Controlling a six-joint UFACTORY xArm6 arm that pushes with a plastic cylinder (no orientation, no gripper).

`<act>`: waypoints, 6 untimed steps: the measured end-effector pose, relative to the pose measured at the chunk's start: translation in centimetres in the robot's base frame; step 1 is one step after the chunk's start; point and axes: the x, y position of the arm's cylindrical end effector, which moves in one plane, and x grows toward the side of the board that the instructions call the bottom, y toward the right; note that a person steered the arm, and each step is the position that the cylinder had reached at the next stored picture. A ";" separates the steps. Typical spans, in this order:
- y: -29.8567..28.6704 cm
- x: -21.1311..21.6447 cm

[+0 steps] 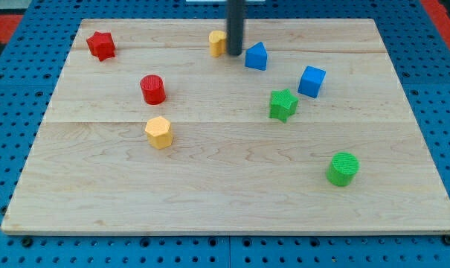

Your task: Join the blue blocks at the right center of the board

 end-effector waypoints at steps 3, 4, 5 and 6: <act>1.9 -3.1; 3.5 -4.8; 9.7 2.4; 15.7 8.1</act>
